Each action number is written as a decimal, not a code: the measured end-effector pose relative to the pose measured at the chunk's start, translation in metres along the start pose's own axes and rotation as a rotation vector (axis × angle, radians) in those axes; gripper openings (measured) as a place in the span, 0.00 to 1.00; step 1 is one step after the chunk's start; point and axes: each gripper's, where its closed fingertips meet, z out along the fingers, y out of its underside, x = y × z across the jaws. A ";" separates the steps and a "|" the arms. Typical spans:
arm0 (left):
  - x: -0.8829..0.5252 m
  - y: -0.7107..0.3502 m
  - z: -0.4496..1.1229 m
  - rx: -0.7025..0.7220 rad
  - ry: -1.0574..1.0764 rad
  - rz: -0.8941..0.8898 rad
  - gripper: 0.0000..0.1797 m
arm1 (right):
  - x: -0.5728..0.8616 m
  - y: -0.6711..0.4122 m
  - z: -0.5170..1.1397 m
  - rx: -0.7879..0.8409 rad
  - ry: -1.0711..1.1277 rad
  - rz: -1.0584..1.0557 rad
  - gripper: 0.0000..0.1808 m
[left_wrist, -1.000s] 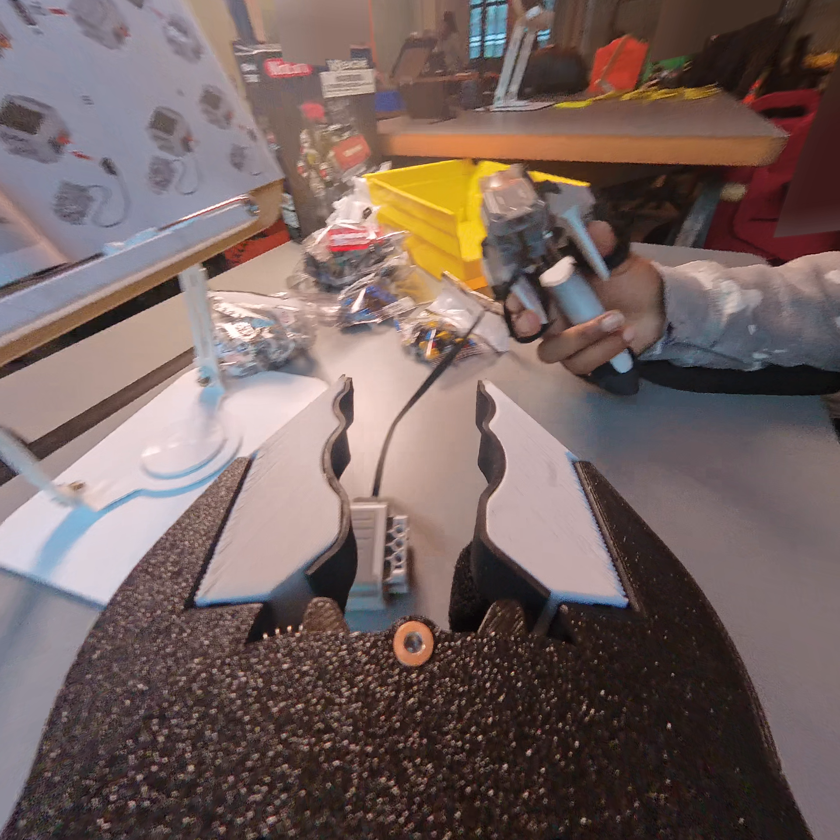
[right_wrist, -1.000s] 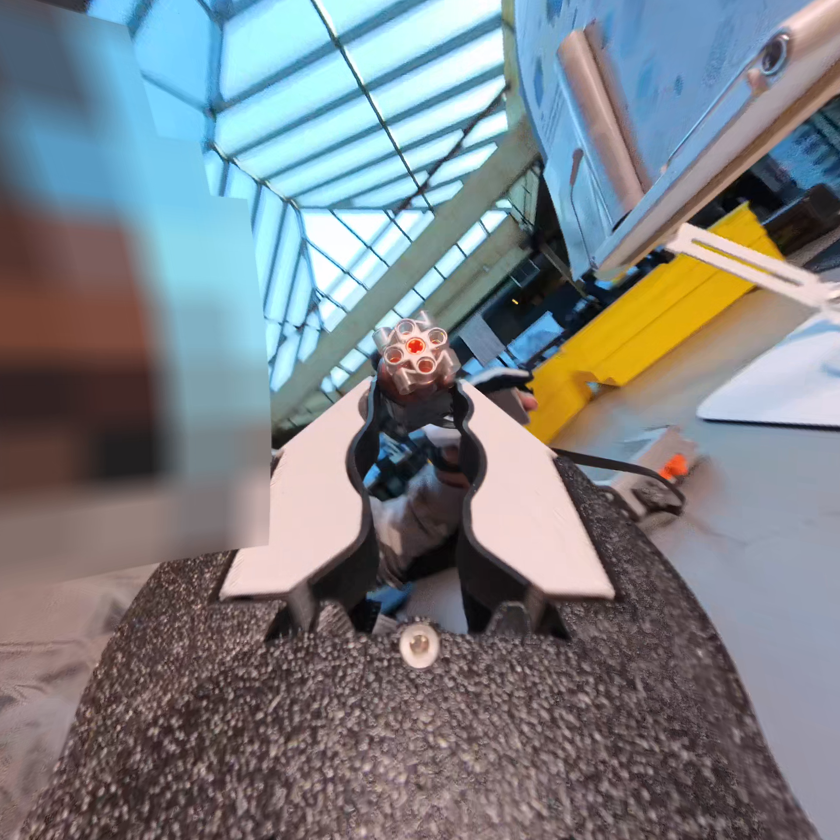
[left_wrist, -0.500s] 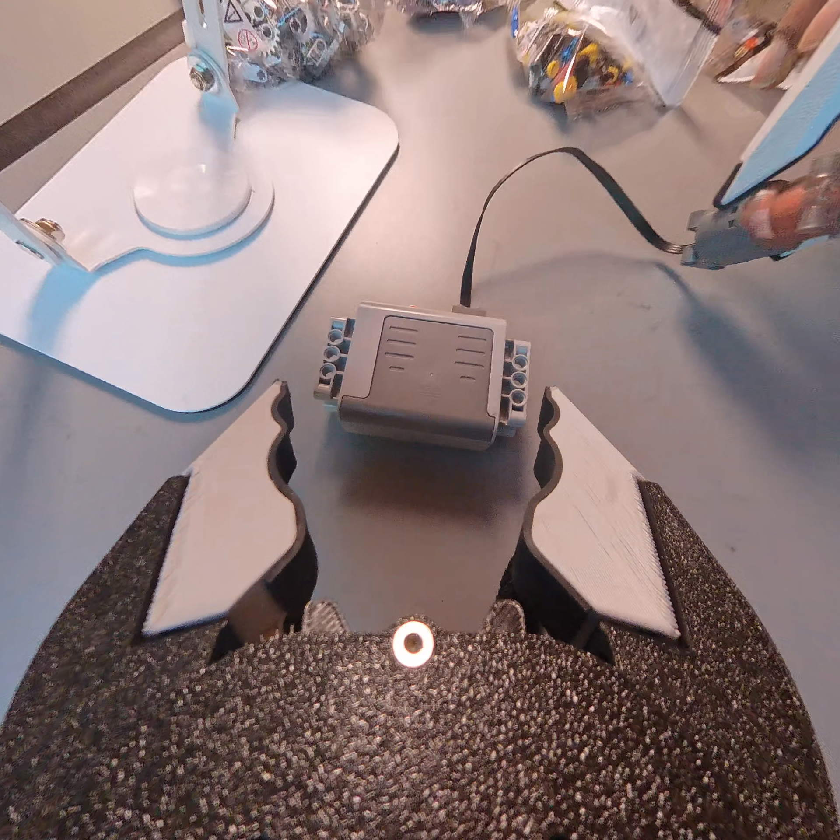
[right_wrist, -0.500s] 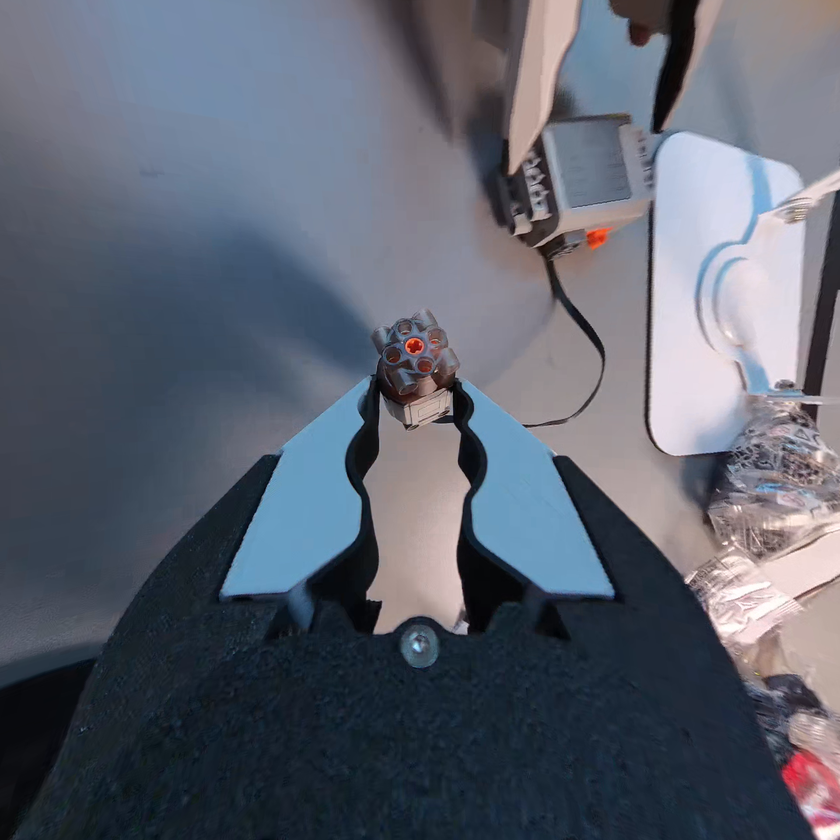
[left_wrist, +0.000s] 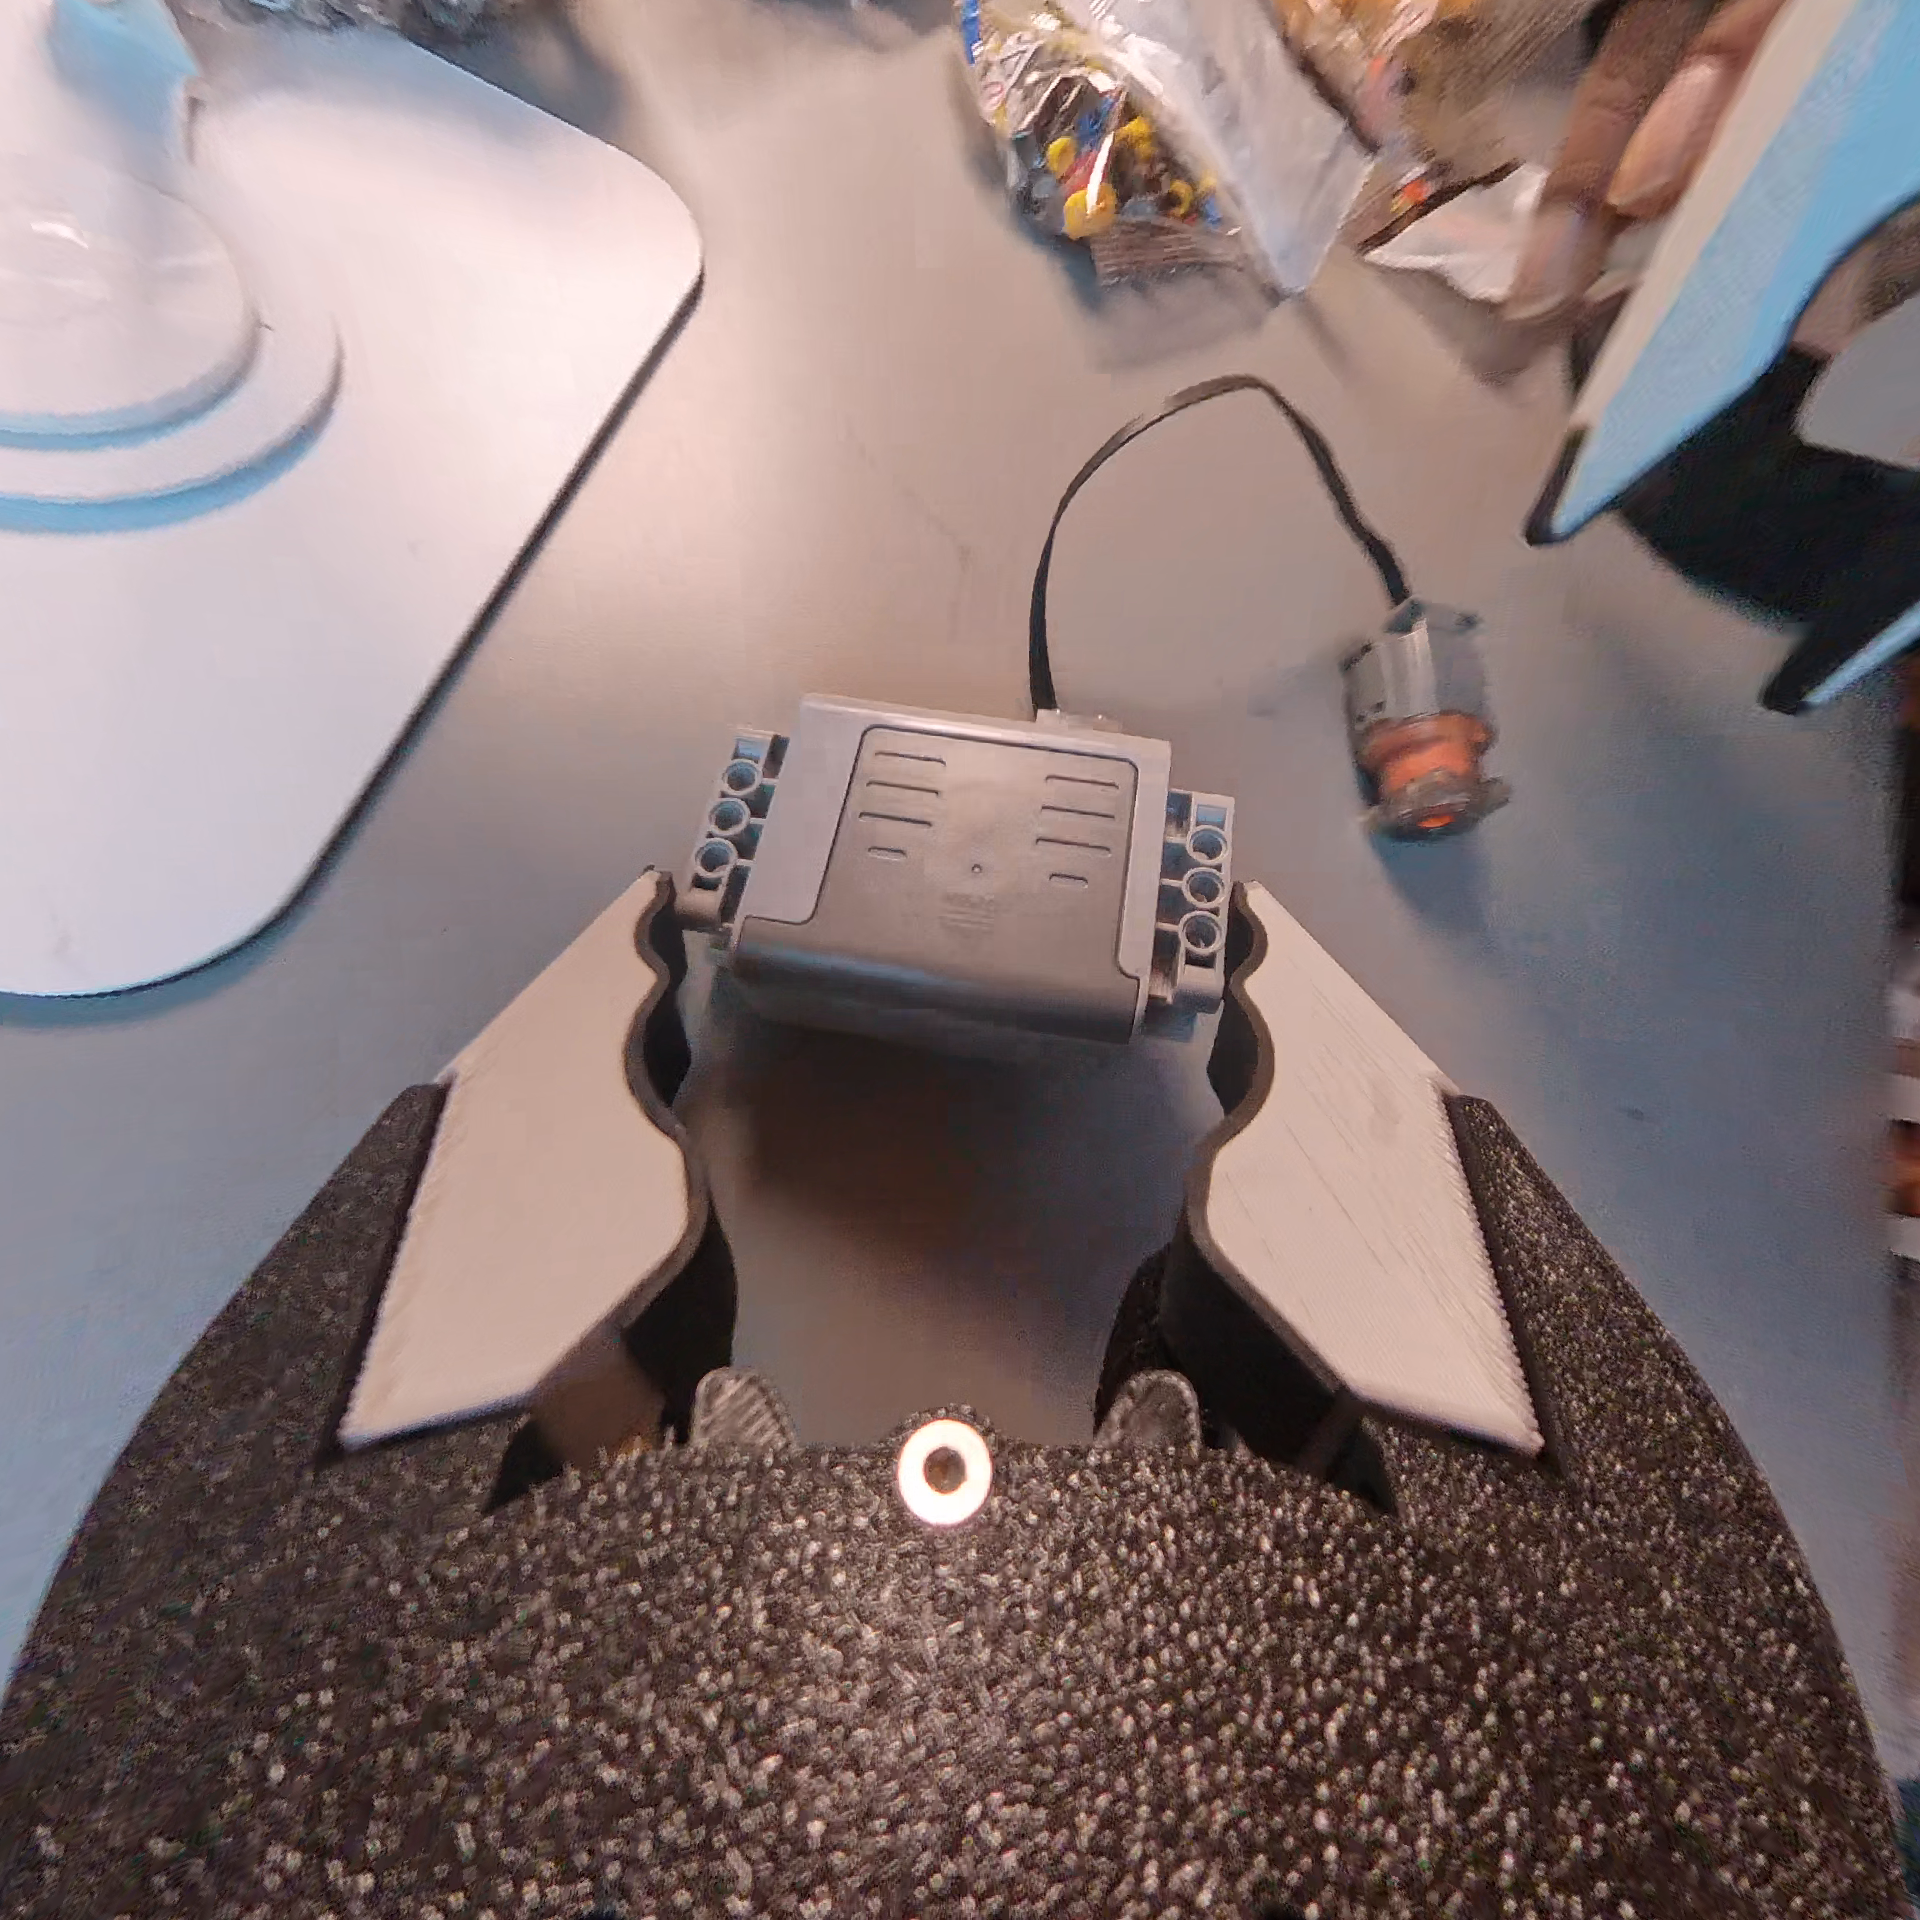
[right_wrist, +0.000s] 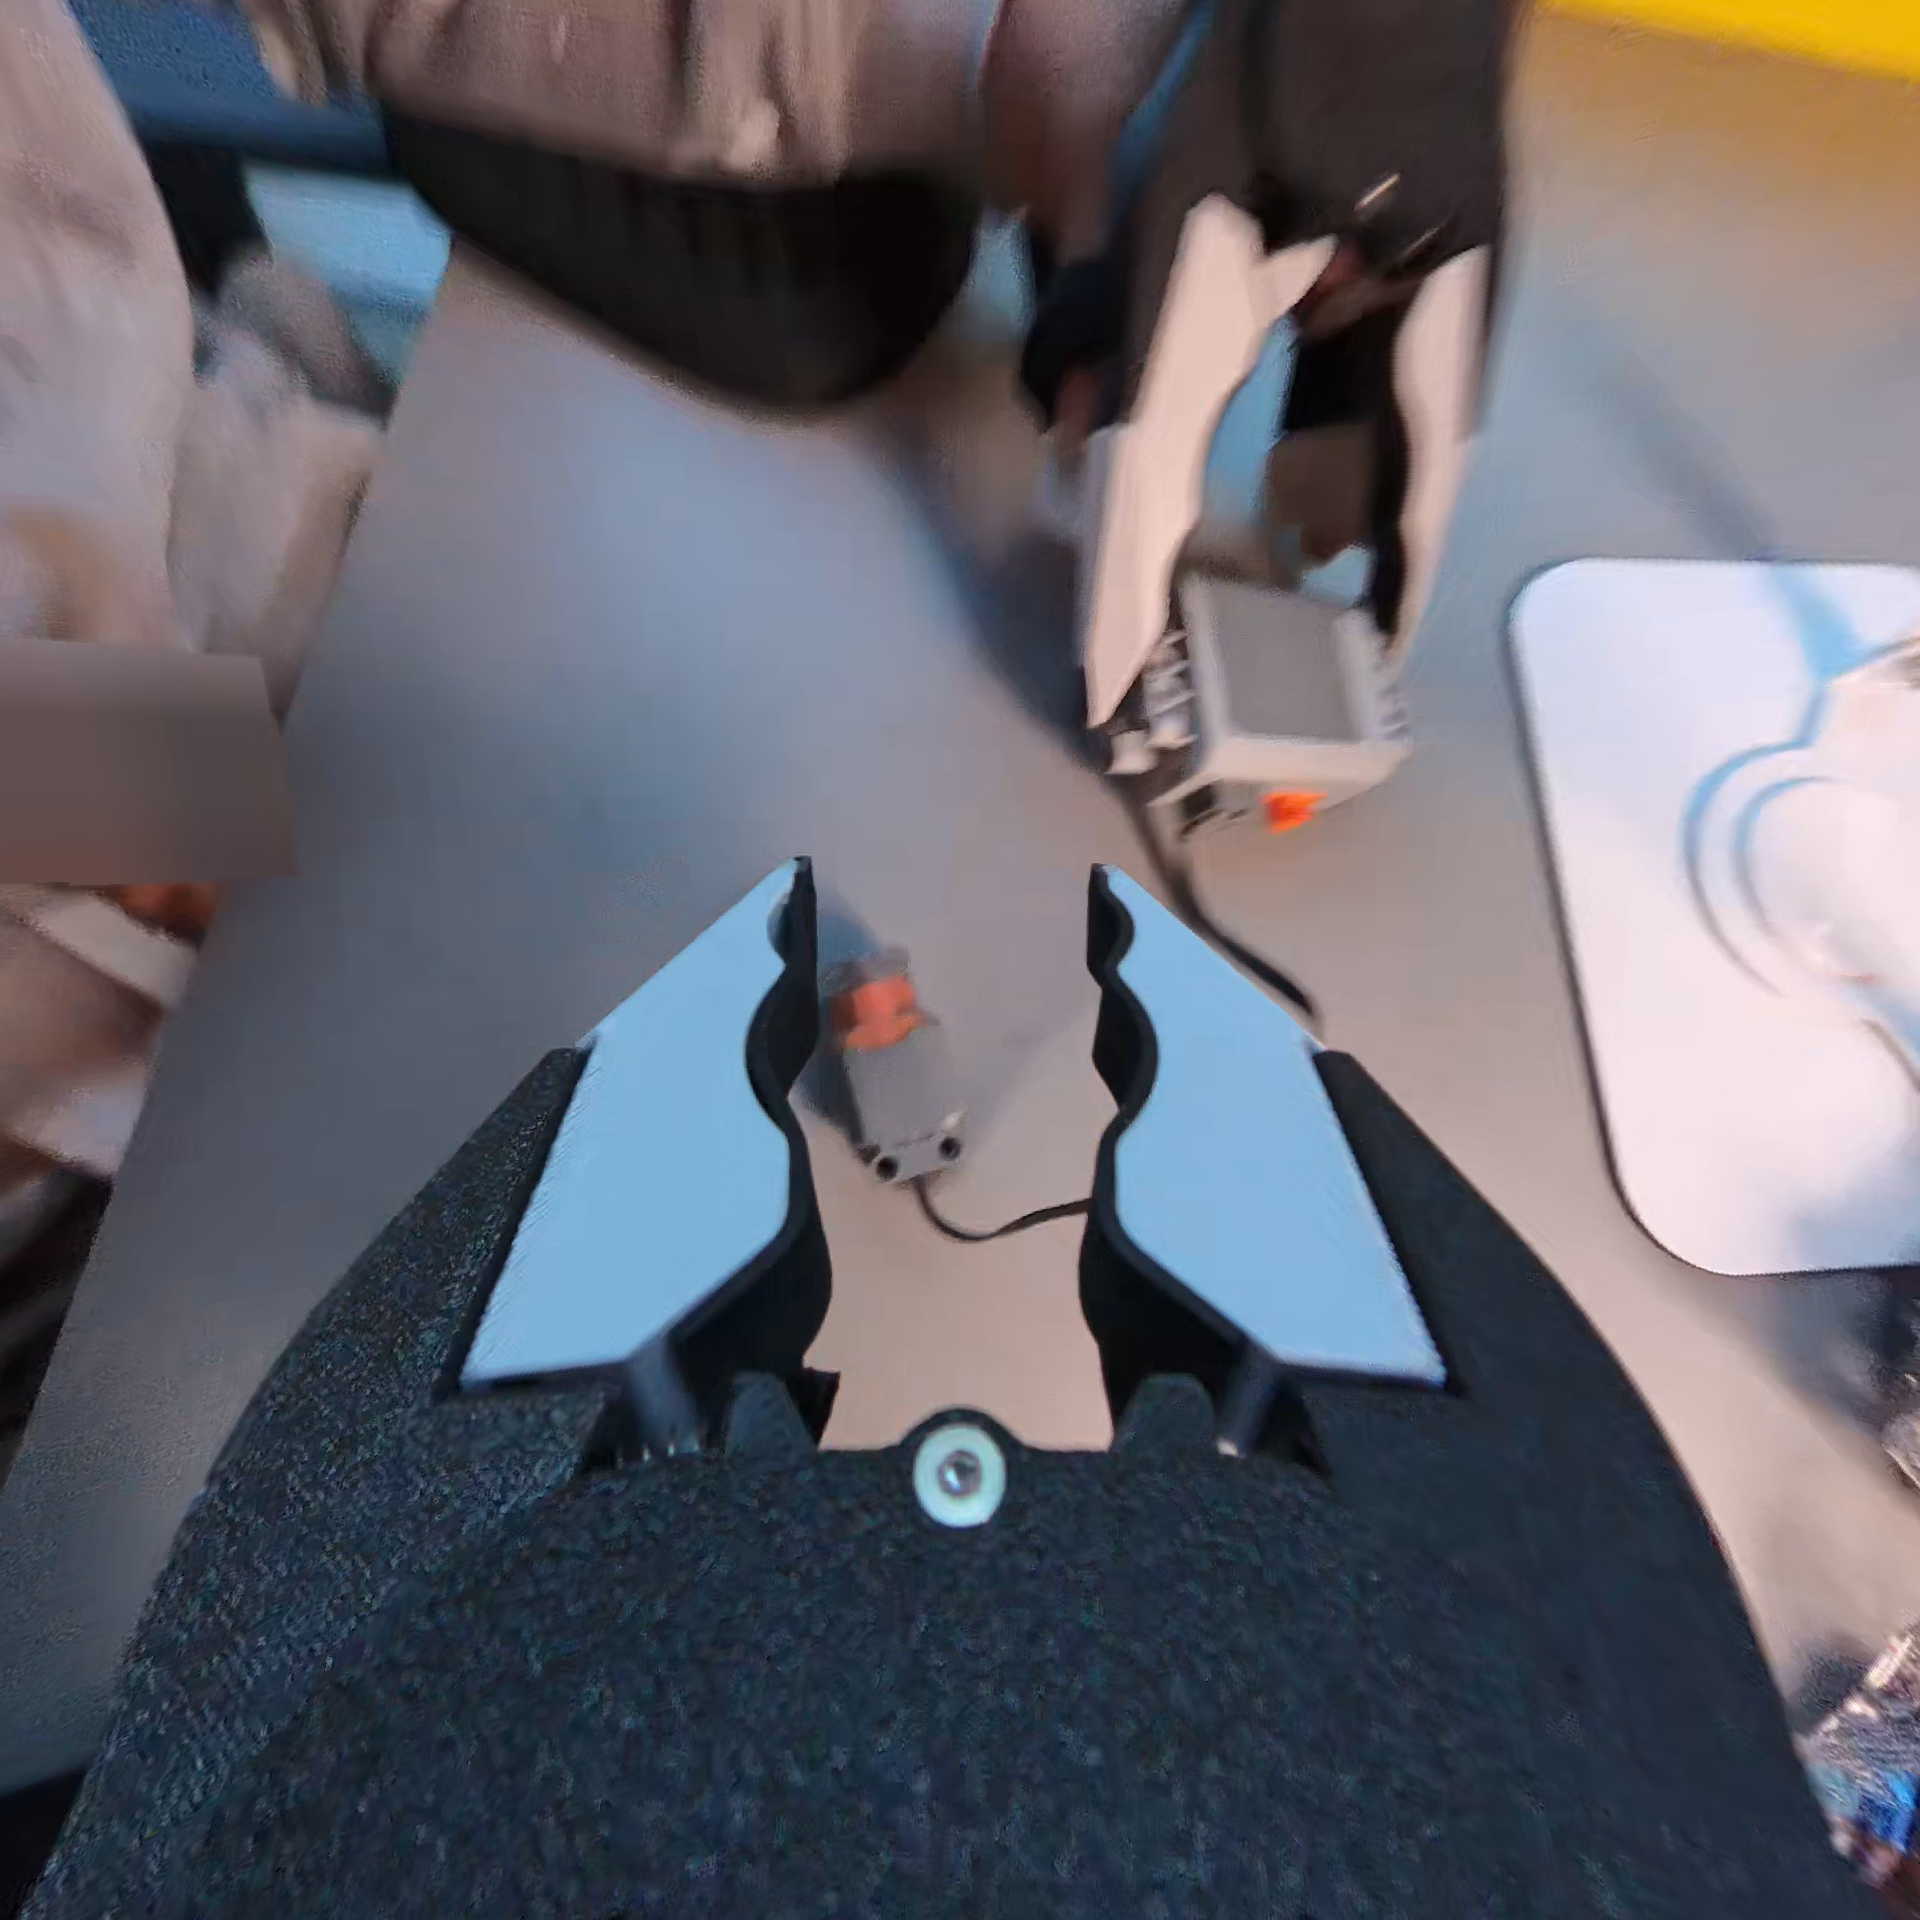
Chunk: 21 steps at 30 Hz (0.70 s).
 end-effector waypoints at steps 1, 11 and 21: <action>0.006 -0.002 -0.002 0.016 0.066 -0.052 0.56 | 0.014 -0.010 -0.007 0.082 0.038 0.048 0.26; 0.034 -0.034 -0.021 0.219 0.511 -0.499 0.55 | 0.041 -0.027 0.007 0.298 0.219 0.040 0.19; 0.049 -0.059 -0.031 0.355 0.723 -0.691 0.55 | 0.048 -0.037 0.005 0.280 0.447 -0.135 0.16</action>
